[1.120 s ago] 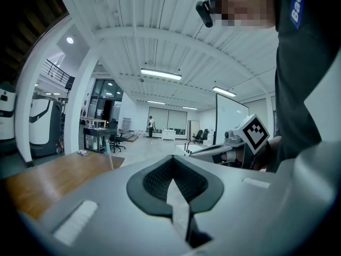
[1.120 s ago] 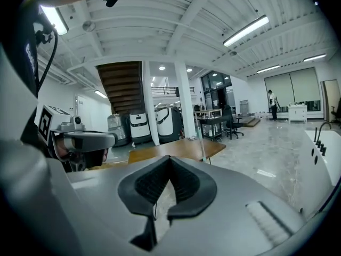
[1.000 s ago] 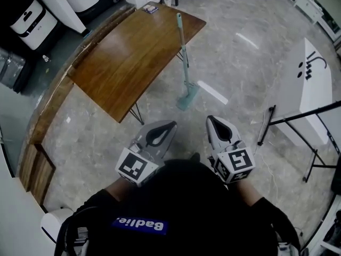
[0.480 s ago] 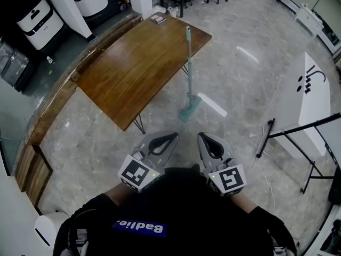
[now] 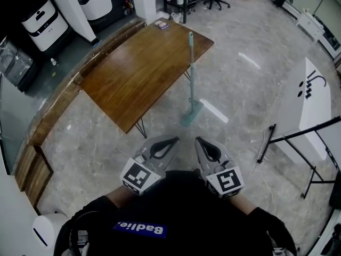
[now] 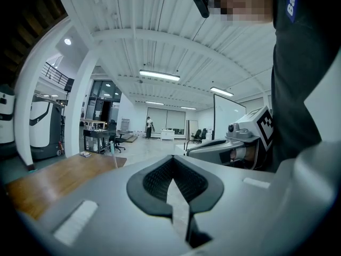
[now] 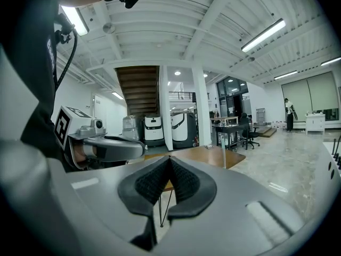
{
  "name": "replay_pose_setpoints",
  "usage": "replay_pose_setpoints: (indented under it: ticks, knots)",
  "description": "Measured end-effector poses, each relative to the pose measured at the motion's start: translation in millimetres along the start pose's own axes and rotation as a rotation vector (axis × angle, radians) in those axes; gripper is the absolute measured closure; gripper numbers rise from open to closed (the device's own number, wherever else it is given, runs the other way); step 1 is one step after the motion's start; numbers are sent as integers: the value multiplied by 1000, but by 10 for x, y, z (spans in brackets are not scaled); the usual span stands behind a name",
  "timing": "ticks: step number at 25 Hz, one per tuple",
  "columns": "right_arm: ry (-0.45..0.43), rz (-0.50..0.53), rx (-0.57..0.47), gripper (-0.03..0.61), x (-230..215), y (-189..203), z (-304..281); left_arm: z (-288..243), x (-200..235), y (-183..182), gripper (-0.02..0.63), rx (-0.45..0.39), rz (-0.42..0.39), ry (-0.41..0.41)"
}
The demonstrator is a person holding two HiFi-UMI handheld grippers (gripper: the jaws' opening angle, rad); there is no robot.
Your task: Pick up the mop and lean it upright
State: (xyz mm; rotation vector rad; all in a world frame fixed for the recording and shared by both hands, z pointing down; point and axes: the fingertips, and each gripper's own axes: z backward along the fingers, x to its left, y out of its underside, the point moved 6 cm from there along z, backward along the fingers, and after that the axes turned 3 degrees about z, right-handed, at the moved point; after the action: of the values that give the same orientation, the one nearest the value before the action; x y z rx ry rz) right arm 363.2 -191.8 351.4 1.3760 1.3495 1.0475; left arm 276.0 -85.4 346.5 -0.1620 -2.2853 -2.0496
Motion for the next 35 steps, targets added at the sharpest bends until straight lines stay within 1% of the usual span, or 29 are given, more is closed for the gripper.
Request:
replay_pose_setpoints:
  ticks: [4, 12, 15, 20, 23, 28, 35]
  knots:
    - [-6, -5, 0, 575, 15, -10, 14, 26, -29, -35, 595, -3, 6, -2]
    - [0, -21, -1, 575, 49, 24, 89, 91, -94, 26, 595, -4, -7, -3]
    - [0, -26, 0, 575, 45, 27, 114, 101, -125, -17, 595, -9, 0, -2]
    - [-11, -32, -26, 575, 55, -12, 154, 114, -187, 15, 595, -7, -14, -1]
    - [-7, -19, -21, 575, 33, 60, 178, 111, -196, 32, 595, -2, -20, -1]
    - [-3, -35, -7, 575, 72, 19, 218, 117, -236, 20, 595, -1, -15, 4]
    - [-4, -38, -15, 575, 77, -7, 223, 124, -247, 20, 595, -2, -16, 9]
